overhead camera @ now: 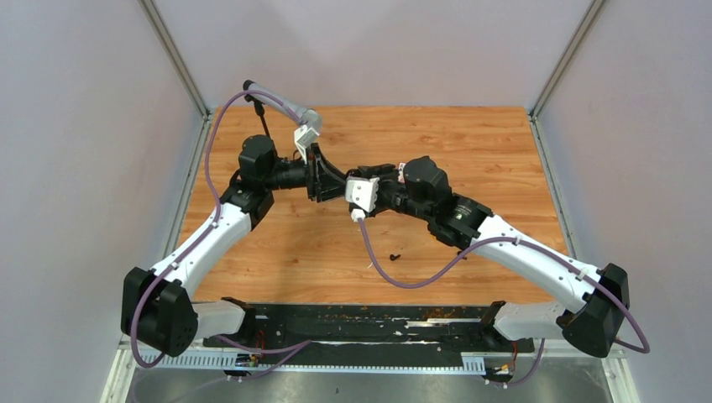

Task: Insert the wireless bluetooth earbuds into the charging case
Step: Pick up the charging case at the center of the board, then open the charging case.

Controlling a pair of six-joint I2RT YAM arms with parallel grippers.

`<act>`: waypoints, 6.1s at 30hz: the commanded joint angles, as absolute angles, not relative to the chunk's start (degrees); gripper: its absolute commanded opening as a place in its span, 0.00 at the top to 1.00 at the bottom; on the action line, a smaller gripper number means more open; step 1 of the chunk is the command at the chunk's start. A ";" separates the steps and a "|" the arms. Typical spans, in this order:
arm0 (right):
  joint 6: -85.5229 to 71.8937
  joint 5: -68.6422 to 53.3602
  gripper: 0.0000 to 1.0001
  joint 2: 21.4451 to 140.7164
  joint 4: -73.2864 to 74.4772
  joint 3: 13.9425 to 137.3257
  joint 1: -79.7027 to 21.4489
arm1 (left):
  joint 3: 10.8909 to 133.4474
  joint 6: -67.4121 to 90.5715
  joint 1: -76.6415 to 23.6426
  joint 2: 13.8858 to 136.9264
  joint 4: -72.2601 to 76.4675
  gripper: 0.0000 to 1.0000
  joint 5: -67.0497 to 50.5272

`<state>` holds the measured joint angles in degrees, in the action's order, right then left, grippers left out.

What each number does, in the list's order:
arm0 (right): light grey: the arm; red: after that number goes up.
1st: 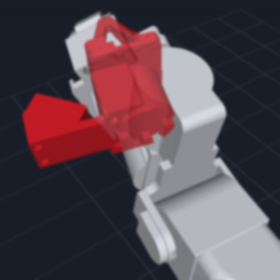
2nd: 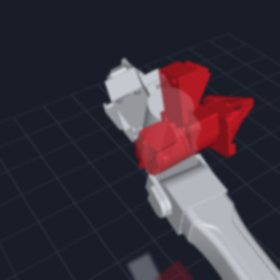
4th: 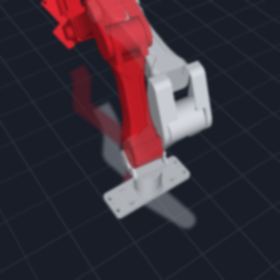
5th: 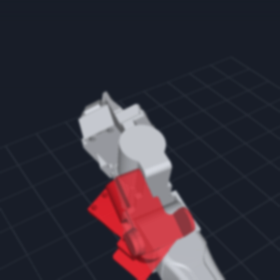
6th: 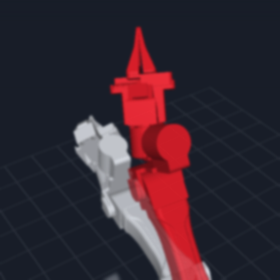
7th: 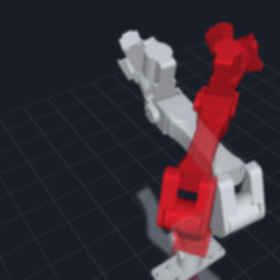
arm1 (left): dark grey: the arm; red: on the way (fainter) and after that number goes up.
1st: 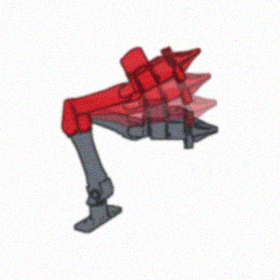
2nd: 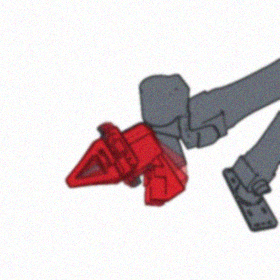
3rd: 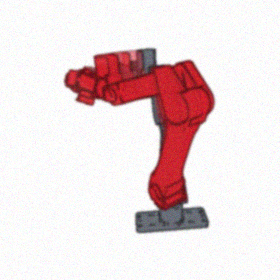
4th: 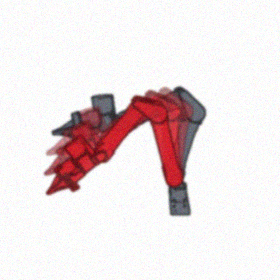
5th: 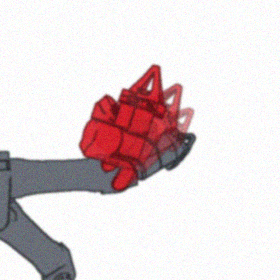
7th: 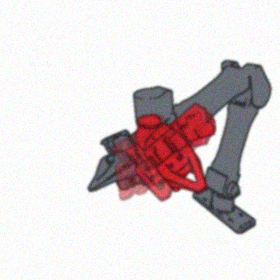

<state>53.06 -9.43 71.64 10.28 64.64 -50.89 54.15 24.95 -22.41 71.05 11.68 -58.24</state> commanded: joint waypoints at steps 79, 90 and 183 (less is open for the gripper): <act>39.53 -45.64 0.63 91.48 64.61 105.03 -38.37 | 41.70 9.44 -26.80 69.46 41.73 0.99 -63.94; 39.34 -41.97 0.94 91.61 62.45 104.97 -39.56 | 41.88 10.16 -27.14 69.85 40.72 0.81 -63.02; 25.26 -44.30 0.44 95.31 60.86 107.32 -33.17 | 42.19 13.34 -27.20 73.12 47.98 1.00 -62.50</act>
